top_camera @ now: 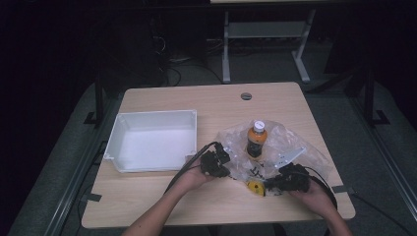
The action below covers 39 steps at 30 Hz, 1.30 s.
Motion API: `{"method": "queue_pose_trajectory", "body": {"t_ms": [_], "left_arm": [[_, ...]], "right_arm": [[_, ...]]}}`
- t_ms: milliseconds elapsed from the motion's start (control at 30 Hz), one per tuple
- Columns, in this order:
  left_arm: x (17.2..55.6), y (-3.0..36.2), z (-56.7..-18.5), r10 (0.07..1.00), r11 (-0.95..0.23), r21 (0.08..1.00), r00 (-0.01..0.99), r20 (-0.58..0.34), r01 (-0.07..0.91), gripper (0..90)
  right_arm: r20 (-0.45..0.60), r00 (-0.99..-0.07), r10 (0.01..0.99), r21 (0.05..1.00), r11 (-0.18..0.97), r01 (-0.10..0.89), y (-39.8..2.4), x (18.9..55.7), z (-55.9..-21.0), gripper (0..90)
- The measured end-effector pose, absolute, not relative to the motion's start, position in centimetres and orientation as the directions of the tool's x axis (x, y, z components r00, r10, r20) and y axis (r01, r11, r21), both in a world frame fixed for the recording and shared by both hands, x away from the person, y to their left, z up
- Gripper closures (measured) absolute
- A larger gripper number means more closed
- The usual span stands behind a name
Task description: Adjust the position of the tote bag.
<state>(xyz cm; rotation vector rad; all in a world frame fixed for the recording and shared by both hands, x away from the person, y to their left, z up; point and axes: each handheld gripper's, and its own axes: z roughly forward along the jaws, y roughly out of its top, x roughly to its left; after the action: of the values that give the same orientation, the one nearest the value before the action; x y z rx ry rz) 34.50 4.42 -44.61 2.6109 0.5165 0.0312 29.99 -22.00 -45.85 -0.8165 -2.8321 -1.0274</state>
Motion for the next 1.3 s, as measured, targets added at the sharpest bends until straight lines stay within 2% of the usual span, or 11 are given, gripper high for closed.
{"method": "queue_pose_trajectory", "body": {"t_ms": [100, 300, 667, 767, 967, 1300], "left_arm": [[34.4, 4.7, -44.5, 0.363, -0.809, 0.472, 0.929, -0.067, 0.35, 86.0], [33.9, 5.5, -43.5, 0.357, -0.788, 0.509, 0.931, -0.08, 0.346, 77.0], [32.9, 7.7, -40.0, 0.348, -0.742, 0.575, 0.931, -0.11, 0.345, 71.4], [32.6, 8.3, -39.0, 0.337, -0.719, 0.604, 0.932, -0.132, 0.345, 71.0], [32.3, 8.3, -36.9, 0.331, -0.702, 0.633, 0.937, -0.115, 0.326, 69.7], [32.9, 6.7, -34.6, 0.309, -0.72, 0.634, 0.949, -0.071, 0.282, 67.8]], "right_arm": [[0.183, -0.863, 0.471, 0.601, 0.641, 0.477, -22.1, 29.9, -45.7, 83.7], [0.178, -0.863, 0.472, 0.638, 0.613, 0.466, -22.3, 29.7, -44.7, 69.0], [0.156, -0.852, 0.5, 0.697, 0.556, 0.454, -23.5, 28.6, -42.9, 55.2], [0.154, -0.846, 0.511, 0.714, 0.534, 0.453, -24.0, 28.3, -42.4, 53.5], [0.14, -0.83, 0.54, 0.726, 0.514, 0.457, -24.7, 28.0, -41.8, 48.8], [0.113, -0.803, 0.585, 0.747, 0.483, 0.457, -26.3, 27.8, -40.6, 43.9]]}}
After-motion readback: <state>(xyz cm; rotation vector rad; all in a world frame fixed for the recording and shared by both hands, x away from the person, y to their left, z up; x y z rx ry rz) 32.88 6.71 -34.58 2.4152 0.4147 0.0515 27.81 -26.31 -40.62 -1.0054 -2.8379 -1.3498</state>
